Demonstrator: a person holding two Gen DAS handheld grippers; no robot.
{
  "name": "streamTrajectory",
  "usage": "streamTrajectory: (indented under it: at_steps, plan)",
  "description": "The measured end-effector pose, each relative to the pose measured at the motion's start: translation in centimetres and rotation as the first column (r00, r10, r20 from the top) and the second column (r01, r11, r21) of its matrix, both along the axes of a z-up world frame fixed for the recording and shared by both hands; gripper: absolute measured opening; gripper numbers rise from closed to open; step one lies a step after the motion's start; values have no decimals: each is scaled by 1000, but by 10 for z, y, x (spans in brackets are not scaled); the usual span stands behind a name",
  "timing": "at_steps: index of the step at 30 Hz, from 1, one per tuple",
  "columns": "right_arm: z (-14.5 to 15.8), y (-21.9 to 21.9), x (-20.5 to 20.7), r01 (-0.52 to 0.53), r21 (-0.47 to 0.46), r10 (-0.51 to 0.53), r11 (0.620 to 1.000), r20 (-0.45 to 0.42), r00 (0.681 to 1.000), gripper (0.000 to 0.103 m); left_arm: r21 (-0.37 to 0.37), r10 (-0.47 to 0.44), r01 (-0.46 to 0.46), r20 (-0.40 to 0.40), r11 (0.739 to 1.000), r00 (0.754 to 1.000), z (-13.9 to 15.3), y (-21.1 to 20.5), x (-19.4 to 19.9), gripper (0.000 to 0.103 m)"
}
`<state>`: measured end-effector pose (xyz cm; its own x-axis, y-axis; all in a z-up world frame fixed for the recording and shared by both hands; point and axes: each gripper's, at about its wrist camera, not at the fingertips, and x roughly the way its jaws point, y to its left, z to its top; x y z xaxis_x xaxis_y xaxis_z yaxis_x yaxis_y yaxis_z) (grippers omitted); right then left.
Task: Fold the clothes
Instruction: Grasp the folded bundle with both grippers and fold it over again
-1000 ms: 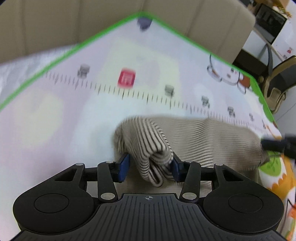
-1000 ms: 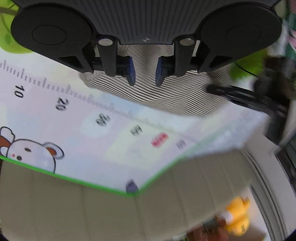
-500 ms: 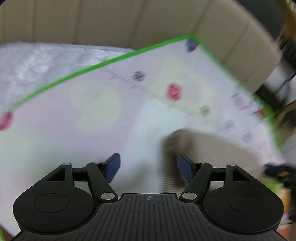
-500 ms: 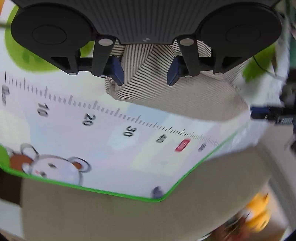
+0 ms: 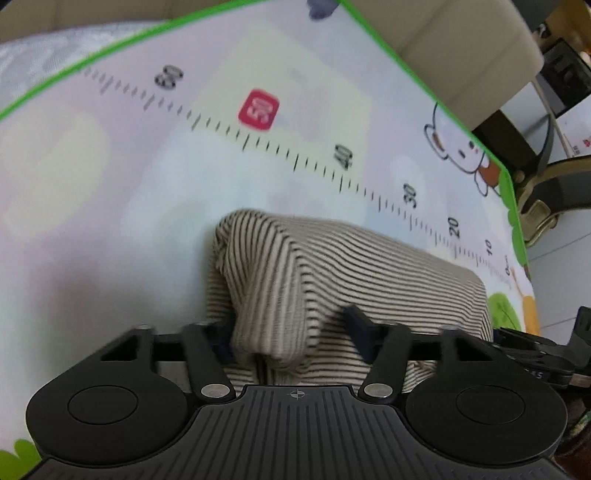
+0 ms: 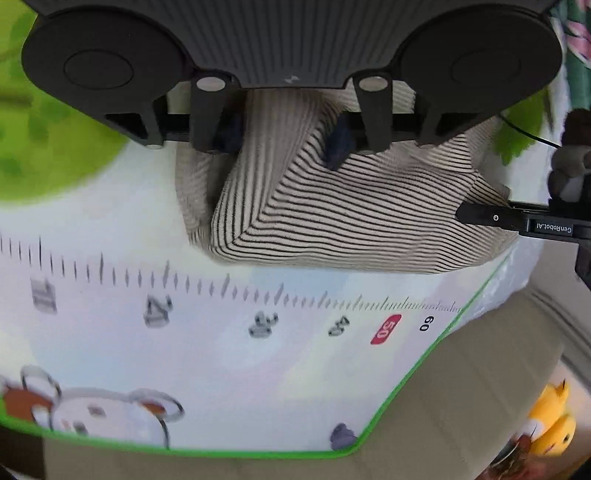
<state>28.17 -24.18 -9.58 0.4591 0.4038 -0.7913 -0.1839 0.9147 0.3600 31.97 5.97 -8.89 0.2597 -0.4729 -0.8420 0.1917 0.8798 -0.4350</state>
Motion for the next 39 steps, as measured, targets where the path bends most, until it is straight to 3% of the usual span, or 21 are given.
streamTrajectory:
  at_steps: [3,7,11,14,20,29,34,37,38,39]
  plan:
    - [15,1,25,4,-24,-2,1000,68,998,25,13,-30,29,44,999,999,4,-11,10,34]
    - [42,-12,54,76,52,-82,996,136,987,24,25,-45,41,159,999,986,32,-36,33,31]
    - [60,-26,44,76,61,-85,995,172,981,24,23,-74,70,242,997,968,60,-51,35,31]
    - [59,-38,24,70,93,-82,993,133,988,24,8,-104,105,242,994,965,64,-49,19,30]
    - [53,-44,-19,43,124,-50,991,54,997,24,-18,-170,174,145,985,975,52,-32,-28,29]
    - [45,-41,-51,2,106,0,994,-22,1000,23,-51,-194,196,32,979,980,34,1,-79,25]
    - [40,-42,-57,25,68,-22,997,-41,999,23,-57,-216,218,41,974,975,35,2,-93,25]
    - [43,-42,-60,34,55,-32,998,-23,999,33,-41,-215,218,63,975,975,38,2,-96,26]
    - [46,-40,-61,23,54,-23,998,-12,1000,41,-42,-188,191,72,981,980,40,6,-91,28]
    - [48,-38,-63,10,57,-9,998,-2,1000,45,-47,-154,158,77,986,985,41,11,-87,38]
